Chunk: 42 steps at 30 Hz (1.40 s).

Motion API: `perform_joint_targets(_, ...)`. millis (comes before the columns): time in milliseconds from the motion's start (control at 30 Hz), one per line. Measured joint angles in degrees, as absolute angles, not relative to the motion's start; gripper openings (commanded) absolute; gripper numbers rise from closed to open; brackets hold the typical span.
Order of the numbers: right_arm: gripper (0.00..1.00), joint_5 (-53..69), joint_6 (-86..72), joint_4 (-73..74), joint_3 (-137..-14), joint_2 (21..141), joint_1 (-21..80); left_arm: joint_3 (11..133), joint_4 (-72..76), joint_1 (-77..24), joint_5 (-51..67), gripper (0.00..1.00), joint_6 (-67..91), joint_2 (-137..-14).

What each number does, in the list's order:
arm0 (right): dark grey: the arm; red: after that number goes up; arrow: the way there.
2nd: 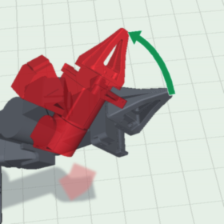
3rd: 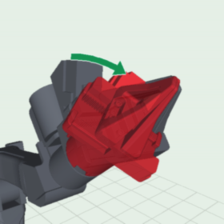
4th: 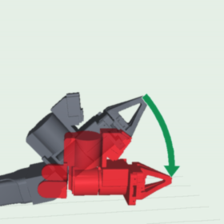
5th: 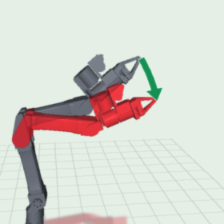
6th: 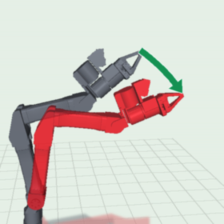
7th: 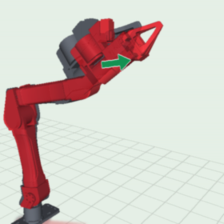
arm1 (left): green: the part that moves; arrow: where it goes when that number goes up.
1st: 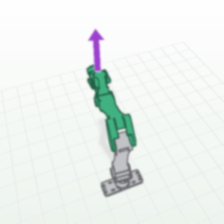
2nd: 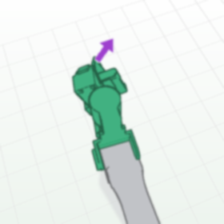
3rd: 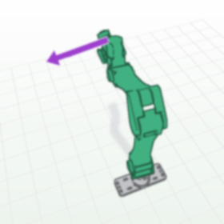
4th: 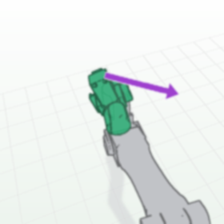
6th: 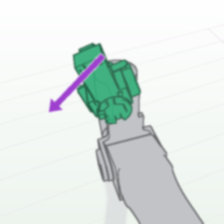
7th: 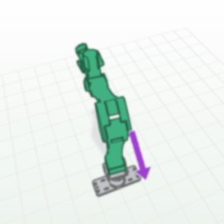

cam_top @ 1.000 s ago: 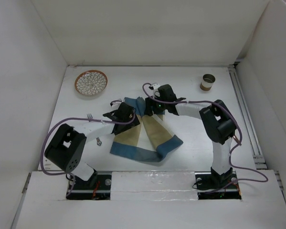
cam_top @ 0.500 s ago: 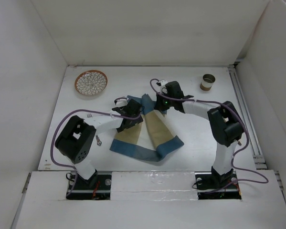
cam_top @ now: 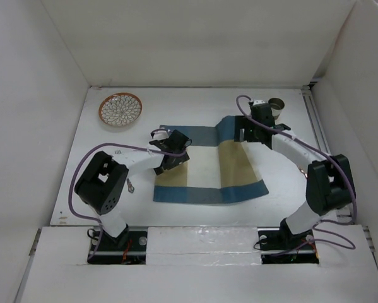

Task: Set the dinner table for one person

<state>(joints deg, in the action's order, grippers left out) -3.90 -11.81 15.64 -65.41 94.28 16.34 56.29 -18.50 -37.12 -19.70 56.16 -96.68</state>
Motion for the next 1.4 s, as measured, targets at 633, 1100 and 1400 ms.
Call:
perform_joint_targets(633,1.0,-8.4,-25.1,16.2,-41.9,72.8,29.0,65.1,-25.4,-34.3,-18.8,1.0,60.4,-102.8)
perform_joint_targets(1100,1.0,-9.7,-22.4,20.0,-71.5,108.9,24.6,74.7,-29.3,-27.5,-17.1,1.0,62.8,-109.6)
perform_joint_targets(1400,1.0,-9.0,-19.7,27.2,-93.2,123.1,20.5,96.2,-33.5,-20.6,-16.5,1.0,59.6,-123.7)
